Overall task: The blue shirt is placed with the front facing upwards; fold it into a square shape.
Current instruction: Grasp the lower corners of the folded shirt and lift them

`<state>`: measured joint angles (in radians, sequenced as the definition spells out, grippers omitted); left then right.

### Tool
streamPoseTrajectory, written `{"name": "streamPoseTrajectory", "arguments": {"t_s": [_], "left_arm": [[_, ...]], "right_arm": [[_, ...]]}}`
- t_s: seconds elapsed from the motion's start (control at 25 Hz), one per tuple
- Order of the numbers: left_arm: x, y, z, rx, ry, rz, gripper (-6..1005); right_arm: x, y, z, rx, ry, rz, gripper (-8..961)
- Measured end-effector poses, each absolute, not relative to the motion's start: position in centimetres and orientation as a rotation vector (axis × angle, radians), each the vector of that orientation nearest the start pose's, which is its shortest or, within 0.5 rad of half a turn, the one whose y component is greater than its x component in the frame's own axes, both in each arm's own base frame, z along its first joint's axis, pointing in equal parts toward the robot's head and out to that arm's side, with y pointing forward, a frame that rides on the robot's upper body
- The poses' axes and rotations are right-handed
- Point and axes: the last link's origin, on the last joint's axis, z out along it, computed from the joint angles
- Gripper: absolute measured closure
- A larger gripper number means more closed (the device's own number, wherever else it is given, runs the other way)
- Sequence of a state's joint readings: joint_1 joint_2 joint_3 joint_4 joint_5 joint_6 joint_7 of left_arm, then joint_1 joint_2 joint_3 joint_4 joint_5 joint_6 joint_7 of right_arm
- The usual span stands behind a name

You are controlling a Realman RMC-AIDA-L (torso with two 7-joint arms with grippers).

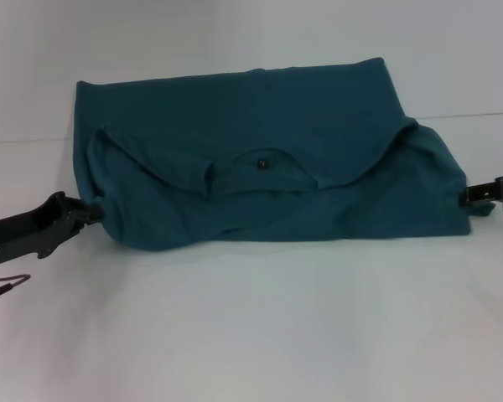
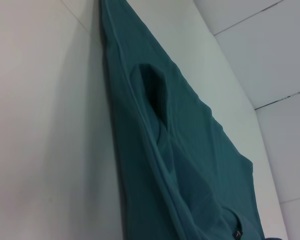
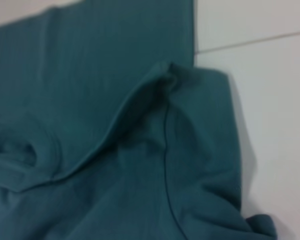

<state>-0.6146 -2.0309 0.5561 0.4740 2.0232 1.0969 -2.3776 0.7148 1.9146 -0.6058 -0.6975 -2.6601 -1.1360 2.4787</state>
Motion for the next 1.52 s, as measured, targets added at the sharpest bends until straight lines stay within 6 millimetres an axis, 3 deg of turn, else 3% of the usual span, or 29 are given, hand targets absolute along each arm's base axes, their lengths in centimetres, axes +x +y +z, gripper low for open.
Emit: {"name": "streamPoseTrajectory", "arguments": {"t_s": [0.32,1.16,1.52], "left_arm": [[-30.7,38.6,0.9,2.224,2.495,1.101,976],[-31.2,38.2,0.8,2.209,2.519,1.105,975],[-31.3,38.2,0.9,2.210,2.516,1.130,975]], "right_arm": [[32.8,42.3,8.3,-1.867,1.495,0.039,109],[33.5,42.5,5.5,-1.852,1.411,-0.053,118],[32.4,43.0,4.5,-1.884,1.398,-0.040,122]]}}
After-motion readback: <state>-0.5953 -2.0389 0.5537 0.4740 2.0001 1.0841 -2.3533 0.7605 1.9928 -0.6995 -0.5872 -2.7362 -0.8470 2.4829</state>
